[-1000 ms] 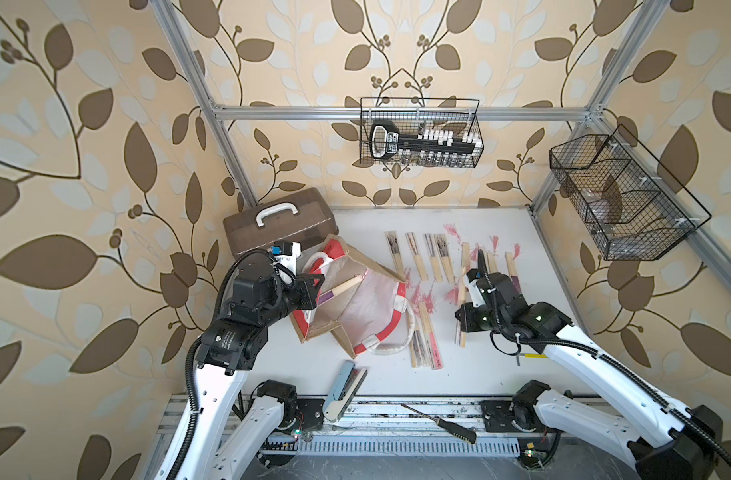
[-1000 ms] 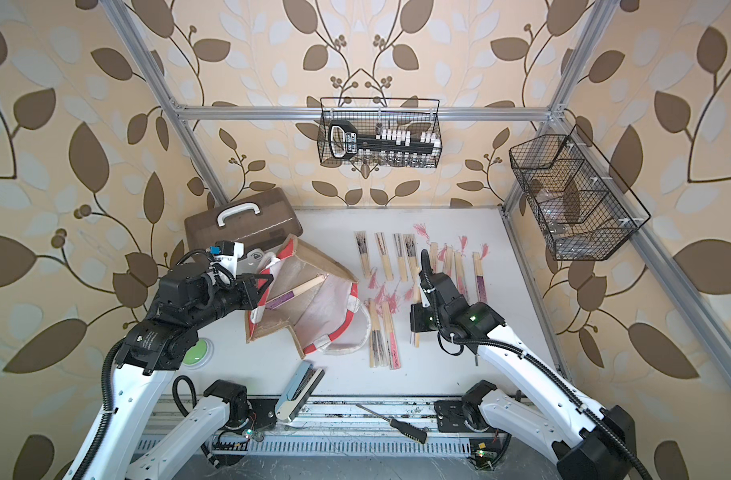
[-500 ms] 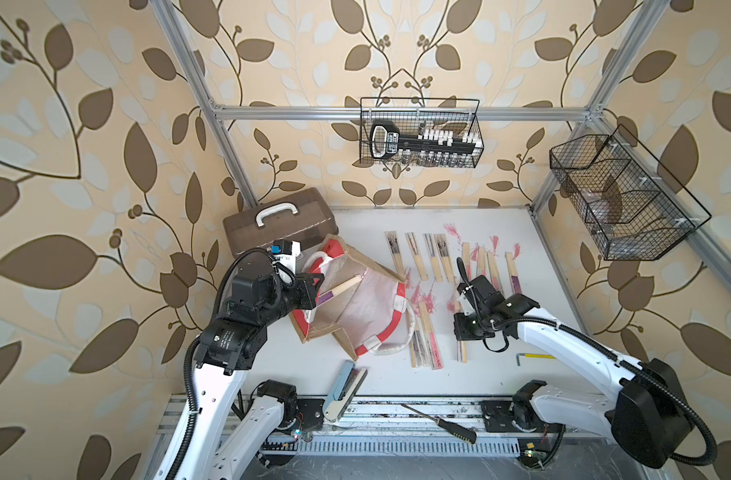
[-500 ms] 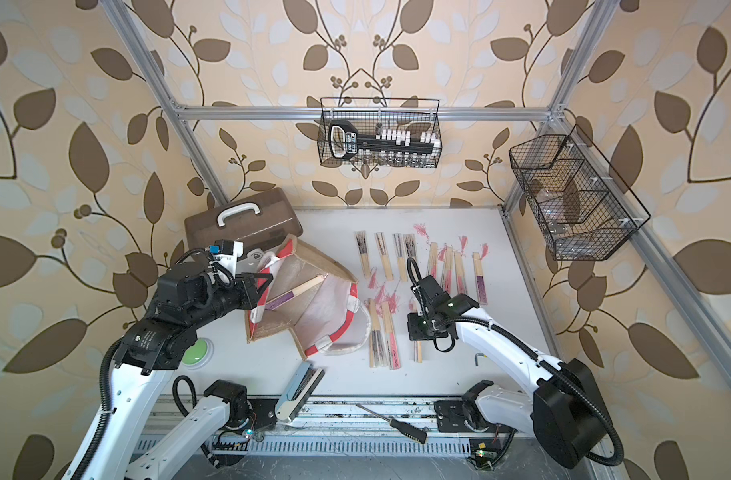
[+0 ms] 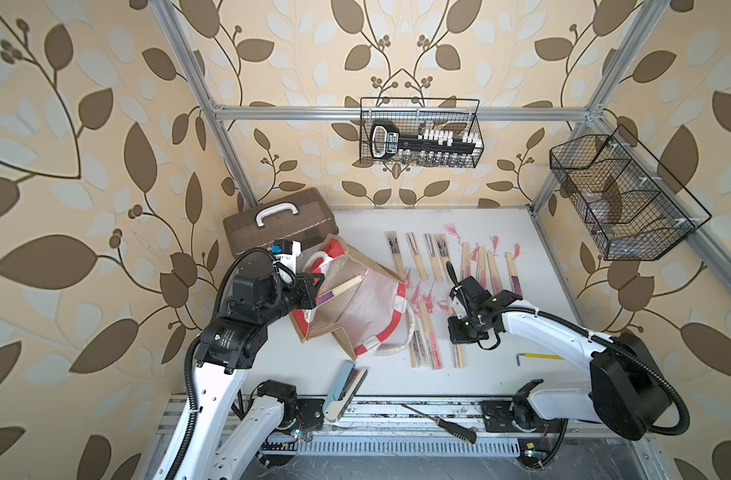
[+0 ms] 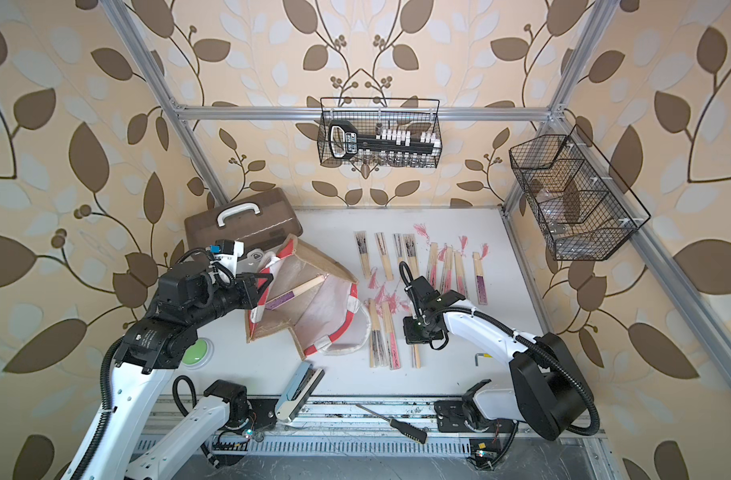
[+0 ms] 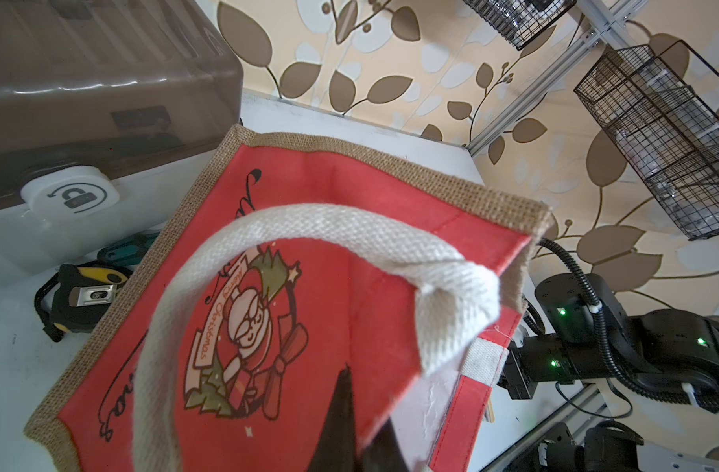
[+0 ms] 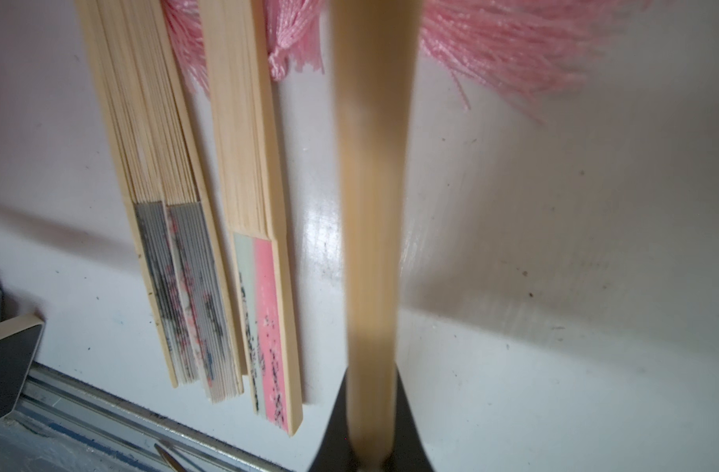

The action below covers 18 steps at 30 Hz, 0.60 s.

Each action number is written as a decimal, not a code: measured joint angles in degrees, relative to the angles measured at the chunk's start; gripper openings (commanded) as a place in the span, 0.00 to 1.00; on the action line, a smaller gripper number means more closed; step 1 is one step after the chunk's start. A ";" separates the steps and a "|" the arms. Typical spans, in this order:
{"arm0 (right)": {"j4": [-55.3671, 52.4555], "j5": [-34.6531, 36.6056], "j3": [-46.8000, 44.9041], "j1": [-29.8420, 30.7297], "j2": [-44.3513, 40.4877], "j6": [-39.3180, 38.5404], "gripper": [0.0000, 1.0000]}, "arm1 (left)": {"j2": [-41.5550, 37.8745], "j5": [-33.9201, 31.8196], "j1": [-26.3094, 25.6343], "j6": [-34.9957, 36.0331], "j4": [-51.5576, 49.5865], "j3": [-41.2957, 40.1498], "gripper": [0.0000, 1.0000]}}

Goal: Take out the folding fans from the tote bags
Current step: Place the folding fan at the center of the board.

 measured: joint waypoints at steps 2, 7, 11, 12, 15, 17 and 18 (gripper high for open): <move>0.31 -0.39 0.00 0.26 0.70 -0.17 0.00 | -0.04 0.02 0.00 0.00 0.00 0.00 0.00; 1.57 -1.64 0.00 0.37 4.35 -0.74 0.01 | -0.02 0.22 0.00 0.00 -0.20 0.15 0.00; 2.19 -2.75 0.00 0.37 7.04 -1.27 0.02 | 0.26 0.39 0.00 -0.02 -0.46 1.22 0.00; 2.36 -3.13 0.00 0.37 7.63 -1.36 0.02 | 0.26 0.42 0.00 -0.02 -0.46 1.33 0.00; 2.69 -4.07 0.11 0.31 8.81 -1.62 0.03 | 0.26 0.42 0.00 -0.02 -0.68 1.36 0.00; 2.82 -4.50 0.17 0.22 9.03 -1.79 0.03 | 0.28 0.42 0.00 -0.02 -0.92 1.36 0.00; 2.82 -4.74 0.24 0.11 9.16 -1.86 0.03 | 0.28 0.42 0.00 -0.02 -1.09 1.36 0.00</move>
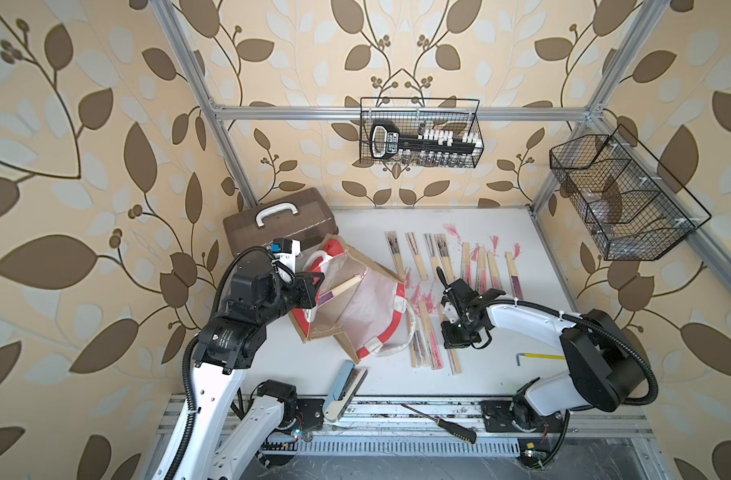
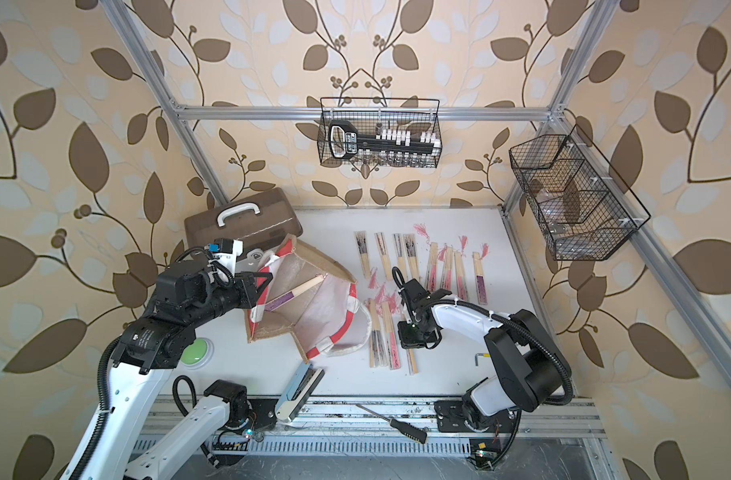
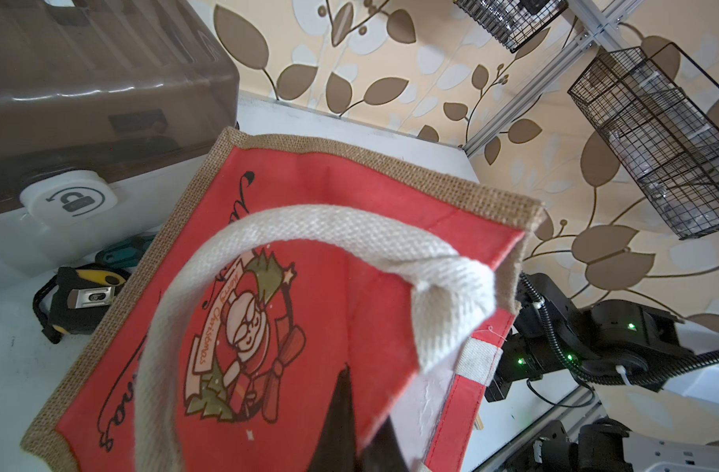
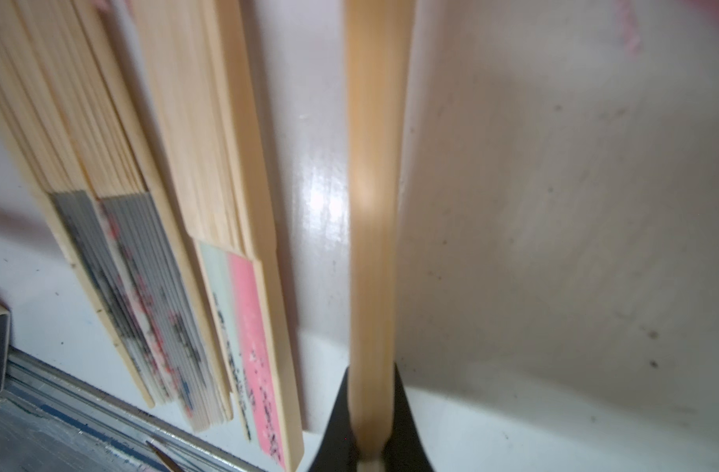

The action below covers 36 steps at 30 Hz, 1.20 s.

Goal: Take out the folding fans from the tote bags
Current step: Place the folding fan at the center of the board.

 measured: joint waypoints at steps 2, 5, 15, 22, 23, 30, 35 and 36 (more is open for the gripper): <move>0.07 -0.39 0.09 -0.17 0.22 -0.09 0.03 | 0.00 -0.02 0.00 0.02 -0.20 0.02 0.00; 0.39 -1.05 0.17 -0.42 0.50 -0.22 0.03 | 0.00 0.00 0.00 0.04 -0.35 0.02 0.00; 1.29 -1.60 0.20 -1.01 0.72 -0.33 0.12 | 0.07 0.00 0.00 0.04 -0.44 0.04 0.00; 1.79 -0.90 0.20 -1.11 0.59 -0.46 0.19 | 0.04 -0.02 0.00 0.09 -0.57 0.04 0.00; 1.79 -0.68 0.22 -1.18 0.48 -0.46 0.19 | 0.04 -0.02 0.00 0.13 -0.59 0.04 0.00; 1.68 2.73 0.20 -2.29 -0.37 -0.22 0.23 | 0.02 -0.04 0.00 0.46 -0.96 0.28 0.00; 1.22 5.22 0.15 -2.36 -1.53 0.24 0.27 | 0.00 -0.02 0.00 0.72 -1.42 0.57 0.00; 1.14 5.42 0.13 -2.36 -1.84 0.26 0.27 | 0.00 -0.02 0.00 0.81 -1.46 0.57 0.00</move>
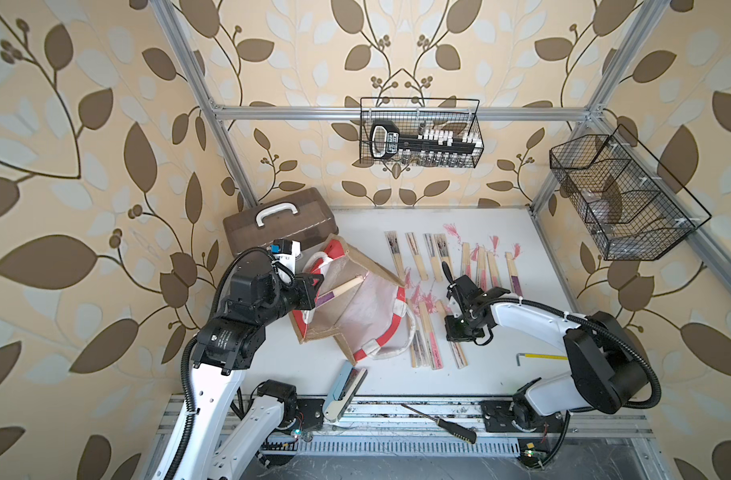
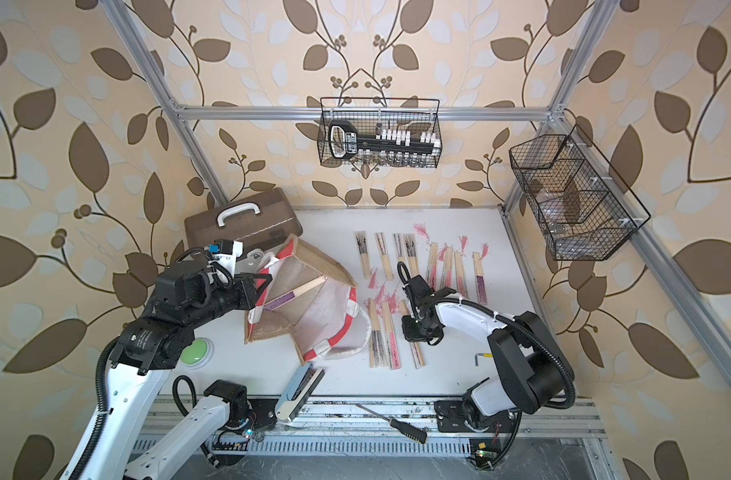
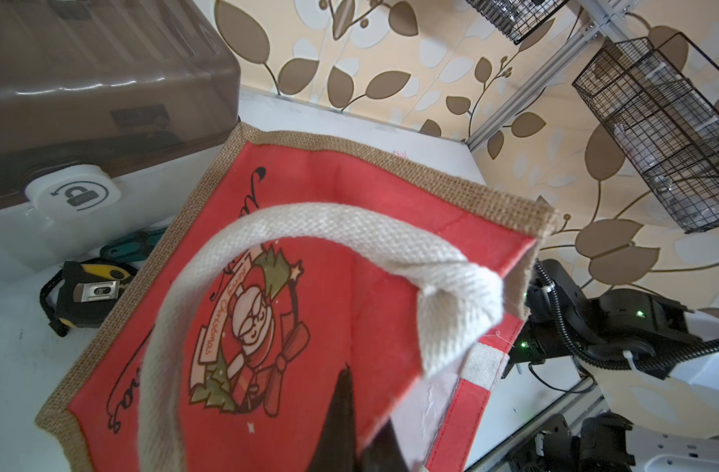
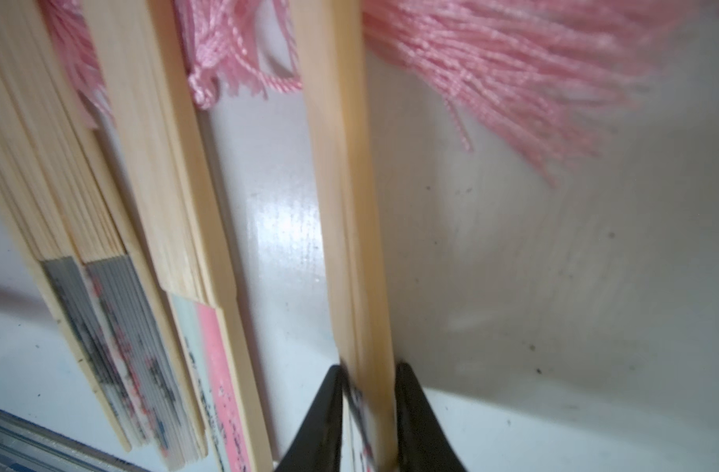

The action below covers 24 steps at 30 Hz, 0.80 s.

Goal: Take out the folding fans from the tote bags
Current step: Place the folding fan at the center of the board, then pick up the folding fan from the canvas bag.

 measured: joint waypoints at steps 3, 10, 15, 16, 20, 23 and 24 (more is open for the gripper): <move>-0.28 0.74 0.00 -0.31 -1.31 0.22 0.30 | 0.00 -0.02 0.00 0.11 0.00 0.02 0.00; -0.72 2.08 0.00 -1.05 -2.56 0.42 0.31 | 0.00 0.00 0.00 0.22 0.00 0.02 0.00; -2.29 4.94 0.04 -0.11 -8.74 0.63 0.31 | 0.00 0.00 0.00 0.31 0.00 0.02 0.00; -2.97 6.03 0.20 0.61 -11.02 0.96 0.31 | 0.00 0.00 0.00 0.39 0.00 0.02 0.00; -5.07 12.02 1.97 4.39 -22.40 3.48 0.32 | 0.09 0.31 0.00 0.55 -0.04 0.07 0.00; -4.76 18.12 3.23 8.28 -33.09 5.42 0.36 | 0.66 1.20 0.00 0.68 -0.44 0.81 0.00; -4.35 19.71 3.30 9.44 -36.59 5.75 0.40 | 0.79 1.40 0.00 0.74 -0.59 1.11 0.00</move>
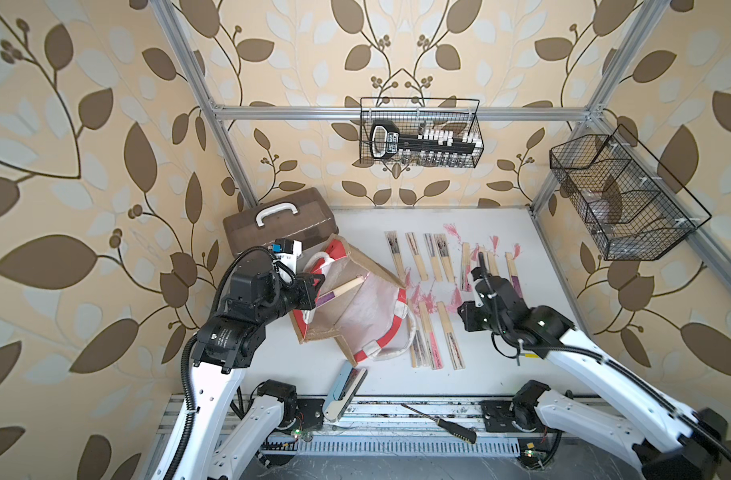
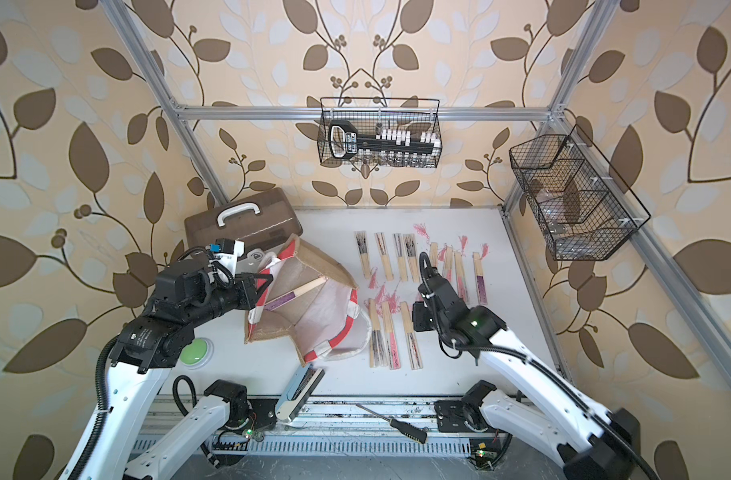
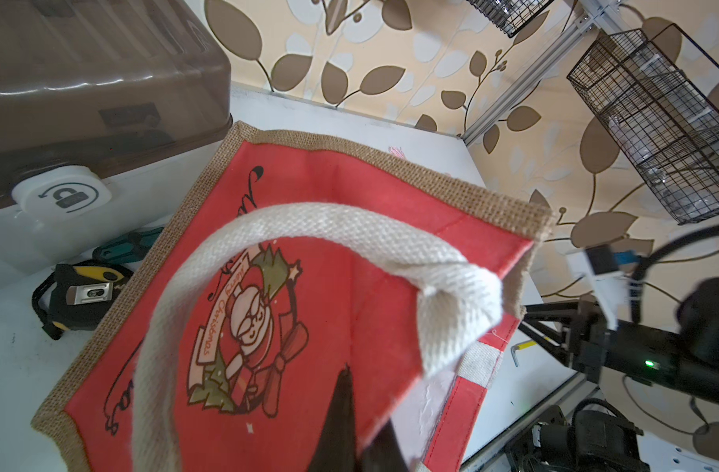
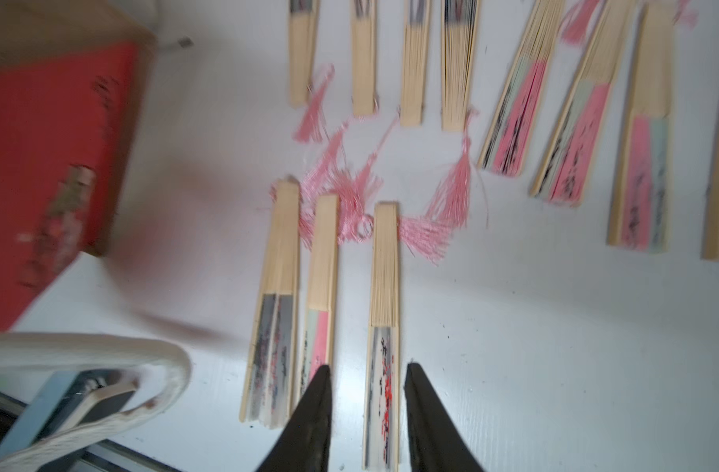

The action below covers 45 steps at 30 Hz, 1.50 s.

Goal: Take out the folding fans from the tote bags
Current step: Pick up the folding fan from the canvas bag.

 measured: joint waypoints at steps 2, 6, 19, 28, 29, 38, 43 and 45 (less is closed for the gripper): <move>0.92 2.54 -0.07 1.73 -7.02 0.02 0.49 | 0.22 0.72 0.00 0.37 -0.52 0.72 0.00; 5.29 4.24 -3.06 1.92 -17.22 -0.37 0.82 | 0.37 2.43 0.00 1.33 -2.43 2.36 0.00; 14.34 1.18 -12.98 -3.80 -30.73 7.69 0.80 | 1.20 4.66 0.00 4.55 -7.04 3.39 0.00; 21.24 -2.56 -11.41 5.33 -22.97 23.15 0.68 | 2.80 4.52 0.00 5.79 -5.77 3.37 0.00; 22.18 -1.46 -11.34 7.80 -21.86 24.37 0.67 | 2.80 4.52 0.00 5.79 -5.42 3.34 0.00; 31.12 13.68 -4.13 30.49 -5.49 28.17 0.63 | 0.02 4.26 0.00 7.30 -2.60 -0.09 0.00; 37.92 18.56 0.50 36.28 7.48 27.41 0.62 | -0.81 4.37 0.00 7.56 -0.92 -2.19 0.00; 40.15 19.47 2.54 37.44 12.28 27.28 0.62 | -0.79 4.72 0.00 7.58 -0.04 -2.64 0.00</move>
